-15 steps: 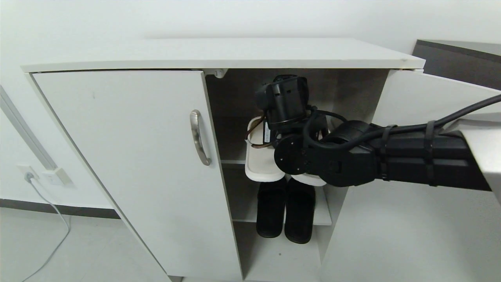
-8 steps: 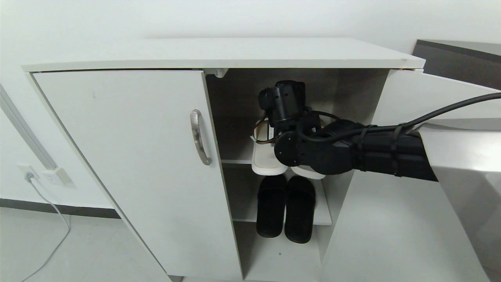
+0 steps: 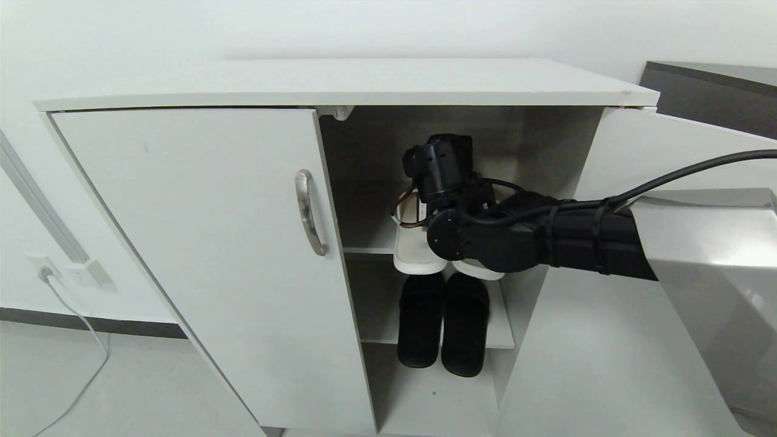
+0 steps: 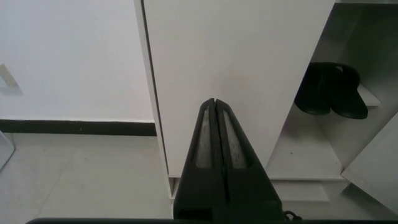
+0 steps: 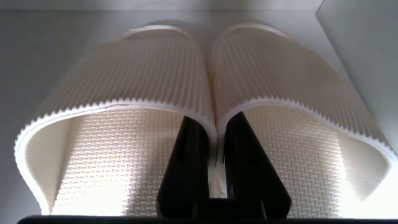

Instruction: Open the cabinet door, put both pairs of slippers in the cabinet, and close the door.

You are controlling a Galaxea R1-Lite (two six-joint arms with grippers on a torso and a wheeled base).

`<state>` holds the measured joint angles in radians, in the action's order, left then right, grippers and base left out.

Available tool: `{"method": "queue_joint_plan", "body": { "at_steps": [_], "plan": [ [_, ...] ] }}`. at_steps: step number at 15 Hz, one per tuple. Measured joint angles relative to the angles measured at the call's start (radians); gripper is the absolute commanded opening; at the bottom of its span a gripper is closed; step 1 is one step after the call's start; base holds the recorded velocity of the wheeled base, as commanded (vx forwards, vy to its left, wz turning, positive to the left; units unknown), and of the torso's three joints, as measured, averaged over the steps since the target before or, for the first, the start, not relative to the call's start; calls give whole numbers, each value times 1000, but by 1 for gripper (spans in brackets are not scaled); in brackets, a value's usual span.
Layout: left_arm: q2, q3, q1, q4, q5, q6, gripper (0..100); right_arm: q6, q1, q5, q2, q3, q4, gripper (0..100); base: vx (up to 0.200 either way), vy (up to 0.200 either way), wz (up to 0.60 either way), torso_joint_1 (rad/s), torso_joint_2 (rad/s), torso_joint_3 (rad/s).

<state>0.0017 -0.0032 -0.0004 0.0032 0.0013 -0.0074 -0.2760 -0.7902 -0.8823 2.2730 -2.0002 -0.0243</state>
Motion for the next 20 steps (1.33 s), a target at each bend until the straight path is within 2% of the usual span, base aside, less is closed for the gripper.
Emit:
{"method": "queue_joint_plan", "body": {
  "at_steps": [16,17,20],
  "plan": [
    [0,0,0,0,0,0,0,-8,-1,-1,-3,0,6,0,0,0,0,0,0,0],
    [0,0,0,0,0,0,0,-8,-1,-1,-2,0,6,100,0,0,0,0,0,0],
    [0,0,0,0,0,0,0,-9,-1,-1,2,0,2,100,0,0,0,0,0,0]
  ]
}}
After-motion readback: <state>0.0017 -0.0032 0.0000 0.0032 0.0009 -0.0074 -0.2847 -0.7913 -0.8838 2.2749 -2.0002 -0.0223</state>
